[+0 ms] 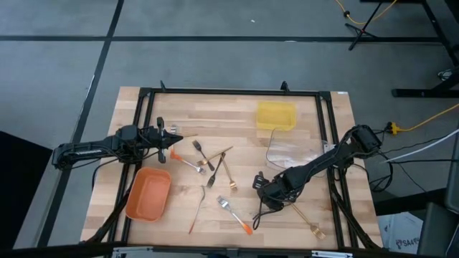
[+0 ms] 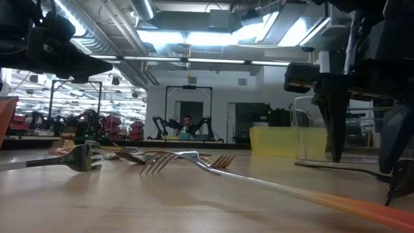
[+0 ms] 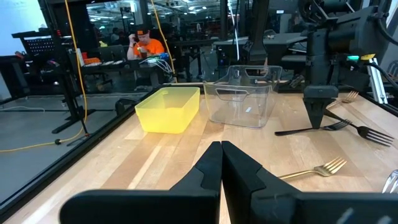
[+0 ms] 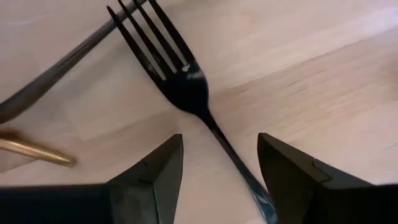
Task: Sort silverware by color (type)
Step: Put the black fork into the yellow bin
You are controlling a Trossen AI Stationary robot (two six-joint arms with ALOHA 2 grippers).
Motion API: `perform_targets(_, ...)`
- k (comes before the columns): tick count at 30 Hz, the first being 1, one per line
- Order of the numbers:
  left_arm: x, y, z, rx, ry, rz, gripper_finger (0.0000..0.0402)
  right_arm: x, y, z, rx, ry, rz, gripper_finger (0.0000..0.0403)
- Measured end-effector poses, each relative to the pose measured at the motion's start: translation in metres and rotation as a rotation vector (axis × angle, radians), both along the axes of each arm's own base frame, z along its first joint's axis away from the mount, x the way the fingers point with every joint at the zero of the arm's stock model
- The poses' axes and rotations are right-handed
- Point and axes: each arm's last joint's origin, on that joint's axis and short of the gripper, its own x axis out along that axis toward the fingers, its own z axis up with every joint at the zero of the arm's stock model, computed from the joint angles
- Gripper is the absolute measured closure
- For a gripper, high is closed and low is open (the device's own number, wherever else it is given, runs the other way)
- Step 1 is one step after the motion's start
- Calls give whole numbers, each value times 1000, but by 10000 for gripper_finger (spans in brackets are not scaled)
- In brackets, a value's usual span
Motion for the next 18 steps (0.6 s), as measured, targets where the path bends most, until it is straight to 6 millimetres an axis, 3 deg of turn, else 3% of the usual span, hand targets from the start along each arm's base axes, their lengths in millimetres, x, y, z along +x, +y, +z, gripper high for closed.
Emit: perform_targets(18,0,0,0,0,0,0,401,2,1,-10,8,41,5,211)
